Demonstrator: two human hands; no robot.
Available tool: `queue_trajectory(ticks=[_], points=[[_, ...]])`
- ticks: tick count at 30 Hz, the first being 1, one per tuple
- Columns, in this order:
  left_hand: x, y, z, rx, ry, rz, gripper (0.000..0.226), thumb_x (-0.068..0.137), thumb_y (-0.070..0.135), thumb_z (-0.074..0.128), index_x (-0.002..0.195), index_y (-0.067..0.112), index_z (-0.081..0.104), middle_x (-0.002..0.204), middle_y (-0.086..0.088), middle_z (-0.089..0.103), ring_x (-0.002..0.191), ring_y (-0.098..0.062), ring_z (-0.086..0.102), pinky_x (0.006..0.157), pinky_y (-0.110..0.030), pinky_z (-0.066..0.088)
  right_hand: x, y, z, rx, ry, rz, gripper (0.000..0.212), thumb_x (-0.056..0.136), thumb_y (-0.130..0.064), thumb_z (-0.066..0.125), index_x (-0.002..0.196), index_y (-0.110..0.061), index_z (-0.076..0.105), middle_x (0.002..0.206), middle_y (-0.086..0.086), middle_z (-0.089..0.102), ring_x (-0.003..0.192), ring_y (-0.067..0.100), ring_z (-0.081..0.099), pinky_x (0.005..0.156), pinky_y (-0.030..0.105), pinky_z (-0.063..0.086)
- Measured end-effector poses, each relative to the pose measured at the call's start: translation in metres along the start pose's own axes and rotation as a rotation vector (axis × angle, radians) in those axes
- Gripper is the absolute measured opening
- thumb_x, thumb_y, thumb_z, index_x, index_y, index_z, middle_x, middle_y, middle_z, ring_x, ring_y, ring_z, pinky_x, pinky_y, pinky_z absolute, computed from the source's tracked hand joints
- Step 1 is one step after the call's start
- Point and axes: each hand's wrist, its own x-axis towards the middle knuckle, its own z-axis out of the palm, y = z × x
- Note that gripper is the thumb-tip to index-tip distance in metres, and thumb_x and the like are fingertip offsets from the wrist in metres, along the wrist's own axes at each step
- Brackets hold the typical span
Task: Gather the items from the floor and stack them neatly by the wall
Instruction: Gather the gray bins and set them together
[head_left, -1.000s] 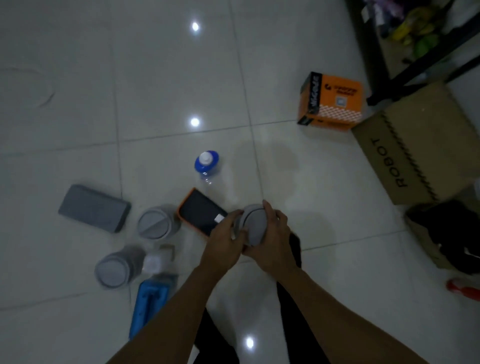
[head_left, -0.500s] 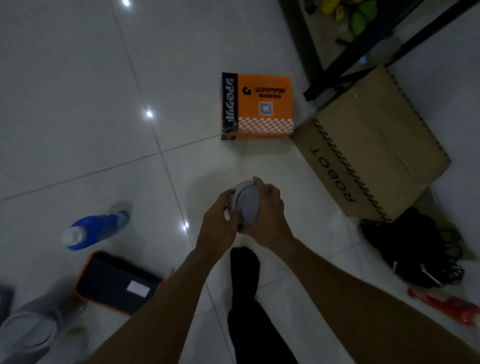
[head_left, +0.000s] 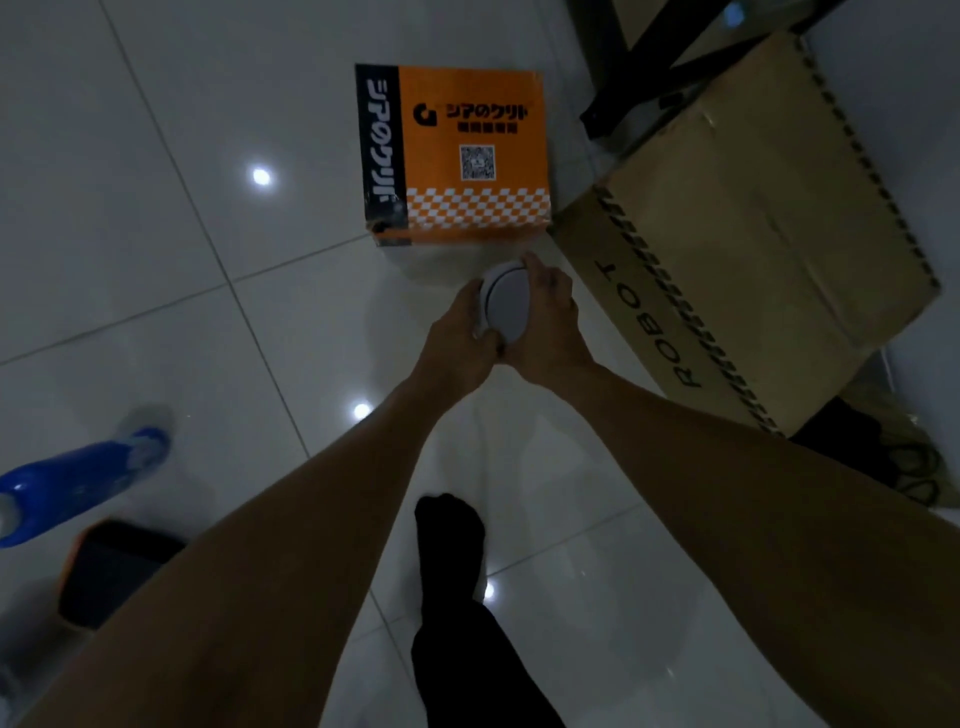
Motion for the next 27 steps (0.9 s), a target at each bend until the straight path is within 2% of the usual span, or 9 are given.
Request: queue_trajectory(ticks=[3,8,11,13,16,18,20,22,27], points=[[0.000,-0.010,-0.007,0.005,-0.047,-0.062,0.065,0.092,0.012,0.059,0.151,0.022,0.034,0.148,-0.006,0.048,0.132,-0.023,0.048,0.097,-0.023,0.044,-0.004,0.003,0.010,0.024,-0.046,0.024,0.131,0.057,-0.026,0.097,0.158,-0.027,0.012,0.152,0.013,0.021,0.139,0.038,0.030,0.106,0.049,0.043],[-0.005,-0.019,-0.024,0.086,-0.097,-0.129,0.070,0.093,0.022,0.062,0.154,0.023,0.028,0.154,-0.007,0.041,0.137,-0.028,0.044,0.110,-0.034,0.040,-0.008,-0.007,0.017,-0.016,-0.084,0.018,0.132,0.059,-0.026,0.096,0.159,-0.027,0.011,0.158,0.014,0.015,0.144,0.038,0.022,0.112,0.052,0.037],[-0.021,-0.015,-0.034,0.103,-0.089,-0.125,0.067,0.096,0.028,0.061,0.155,0.023,0.028,0.156,-0.007,0.039,0.135,-0.028,0.045,0.102,-0.028,0.039,-0.019,-0.018,0.016,-0.036,-0.070,0.037,0.132,0.060,-0.032,0.096,0.160,-0.030,0.010,0.165,0.012,0.003,0.151,0.035,0.008,0.115,0.057,0.030],[-0.039,-0.018,-0.044,0.089,-0.052,-0.103,0.062,0.098,0.030,0.059,0.153,0.022,0.032,0.154,-0.007,0.041,0.134,-0.027,0.047,0.100,-0.027,0.039,-0.034,-0.033,0.017,-0.067,-0.004,0.005,0.128,0.062,-0.041,0.094,0.159,-0.029,0.012,0.165,0.013,0.003,0.152,0.034,0.008,0.117,0.058,0.025],[-0.076,-0.034,-0.065,0.012,0.060,-0.071,0.053,0.099,0.030,0.058,0.148,0.021,0.041,0.149,-0.007,0.047,0.129,-0.024,0.051,0.105,-0.030,0.043,-0.069,-0.065,0.028,-0.026,0.113,-0.173,0.109,0.071,-0.041,0.089,0.156,-0.020,0.026,0.162,0.017,0.016,0.148,0.034,0.019,0.119,0.052,0.026],[-0.106,-0.053,-0.080,-0.049,0.194,-0.042,0.041,0.099,0.022,0.057,0.140,0.014,0.052,0.140,-0.006,0.056,0.121,-0.022,0.058,0.102,-0.027,0.047,-0.096,-0.090,0.044,0.029,0.128,-0.294,0.092,0.079,-0.033,0.084,0.153,-0.019,0.032,0.158,0.015,0.023,0.147,0.030,0.024,0.119,0.040,0.026],[-0.143,-0.071,-0.096,-0.084,0.338,-0.003,0.030,0.099,0.016,0.056,0.127,0.008,0.061,0.124,-0.006,0.065,0.108,-0.018,0.064,0.094,-0.023,0.051,-0.124,-0.116,0.064,0.063,0.106,-0.371,0.081,0.084,-0.026,0.078,0.152,-0.021,0.034,0.157,0.011,0.026,0.147,0.024,0.026,0.118,0.030,0.025],[-0.186,-0.092,-0.113,-0.107,0.448,0.002,0.020,0.098,0.014,0.056,0.115,0.008,0.066,0.109,-0.003,0.069,0.095,-0.012,0.066,0.085,-0.023,0.055,-0.158,-0.142,0.089,0.097,0.059,-0.410,0.074,0.087,-0.022,0.074,0.151,-0.023,0.036,0.155,0.007,0.028,0.145,0.019,0.029,0.117,0.027,0.029],[-0.297,-0.143,-0.162,-0.172,0.602,-0.048,0.011,0.096,0.010,0.058,0.100,0.012,0.068,0.093,0.003,0.070,0.084,-0.005,0.066,0.076,-0.018,0.053,-0.249,-0.203,0.162,0.179,-0.057,-0.488,0.067,0.090,-0.015,0.072,0.149,-0.018,0.041,0.146,0.007,0.039,0.137,0.012,0.038,0.113,0.011,0.026]])
